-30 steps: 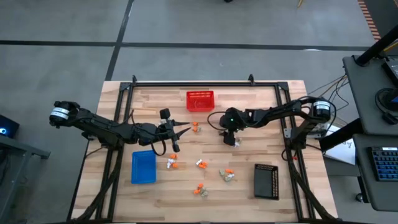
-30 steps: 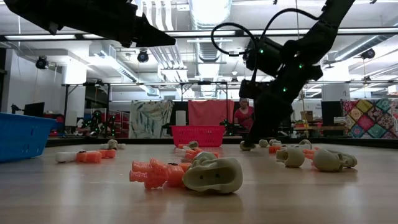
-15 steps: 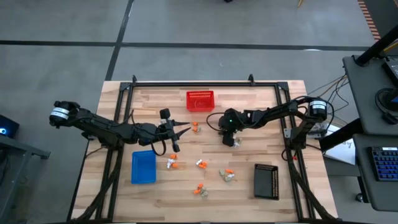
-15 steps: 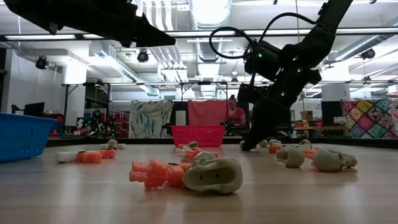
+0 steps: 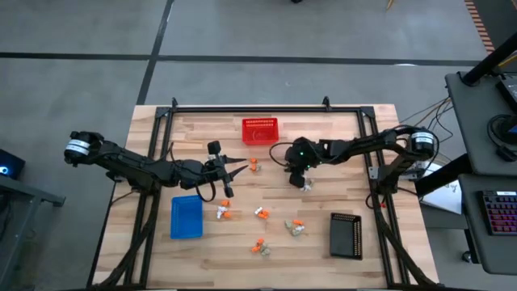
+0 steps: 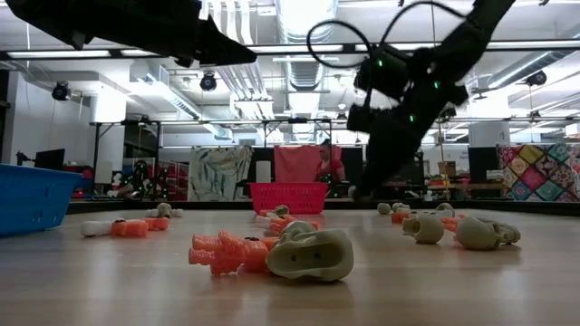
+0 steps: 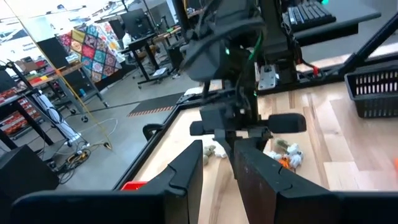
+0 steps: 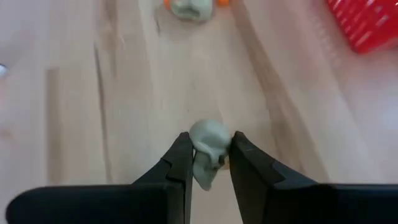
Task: Sort Halloween decoration
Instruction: Put the gray skull toy into the black bin
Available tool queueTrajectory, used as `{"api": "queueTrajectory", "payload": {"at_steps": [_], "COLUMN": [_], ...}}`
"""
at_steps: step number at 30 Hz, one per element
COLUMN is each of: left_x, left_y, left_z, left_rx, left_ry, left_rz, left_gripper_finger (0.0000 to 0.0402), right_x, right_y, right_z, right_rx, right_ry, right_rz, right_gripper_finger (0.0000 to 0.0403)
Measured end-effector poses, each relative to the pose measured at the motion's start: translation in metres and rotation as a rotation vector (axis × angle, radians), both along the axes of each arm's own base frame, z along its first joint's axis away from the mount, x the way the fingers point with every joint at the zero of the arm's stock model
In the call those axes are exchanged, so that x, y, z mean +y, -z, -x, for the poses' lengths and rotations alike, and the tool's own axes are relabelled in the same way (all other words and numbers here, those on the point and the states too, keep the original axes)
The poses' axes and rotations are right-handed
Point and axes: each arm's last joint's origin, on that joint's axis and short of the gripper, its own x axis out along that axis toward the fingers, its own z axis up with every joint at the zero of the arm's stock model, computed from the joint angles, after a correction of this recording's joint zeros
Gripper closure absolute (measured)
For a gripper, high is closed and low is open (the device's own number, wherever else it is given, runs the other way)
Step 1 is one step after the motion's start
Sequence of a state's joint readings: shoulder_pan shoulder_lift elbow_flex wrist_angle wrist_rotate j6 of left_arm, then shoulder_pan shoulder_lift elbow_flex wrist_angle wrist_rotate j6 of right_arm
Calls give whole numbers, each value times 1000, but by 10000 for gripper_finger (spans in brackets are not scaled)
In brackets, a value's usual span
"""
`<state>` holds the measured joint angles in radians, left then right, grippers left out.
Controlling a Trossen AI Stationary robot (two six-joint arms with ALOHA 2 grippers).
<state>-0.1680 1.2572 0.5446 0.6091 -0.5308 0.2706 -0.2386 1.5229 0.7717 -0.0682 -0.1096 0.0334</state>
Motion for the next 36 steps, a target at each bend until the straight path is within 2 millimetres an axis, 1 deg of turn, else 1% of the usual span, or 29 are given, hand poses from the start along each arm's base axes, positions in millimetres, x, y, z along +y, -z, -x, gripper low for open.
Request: {"api": "queueTrajectory", "payload": {"at_steps": [5, 8, 11, 13, 17, 21, 25, 28, 32, 36], "left_x": [0, 0, 0, 0, 0, 0, 0, 0, 0, 0], "left_y": [-3, -4, -4, -4, -4, -4, -4, -4, -4, -4], "left_z": [0, 0, 0, 0, 0, 0, 0, 0, 0, 0], "left_rx": [-35, -53, -64, -72, -83, -84, -84, -84, -85, -84], "left_ry": [0, -1, -2, -4, -6, -7, -7, -7, -7, -7], "left_rz": [8, 25, 51, 71, 102, 106, 106, 106, 106, 106], "left_gripper_finger": [326, 326, 326, 326, 326, 326, 326, 326, 326, 326], "right_x": [9, 22, 43, 58, 91, 121, 154, 176, 202, 220], "right_y": [-38, -61, -81, -93, -111, -113, -112, -112, -112, -109], "right_z": [-7, -11, -12, -12, -7, 7, 30, 45, 59, 70], "right_rx": [87, 208, 320, 363, 434, 560, 731, 834, 873, 883], "right_ry": [-36, -62, -108, -131, -137, -95, -43, 20, 84, 131], "right_rz": [-24, -58, -107, -132, -172, -203, -213, -253, -269, -271], "right_gripper_finger": [332, 334, 339, 343, 354, 371, 381, 387, 393, 394]}}
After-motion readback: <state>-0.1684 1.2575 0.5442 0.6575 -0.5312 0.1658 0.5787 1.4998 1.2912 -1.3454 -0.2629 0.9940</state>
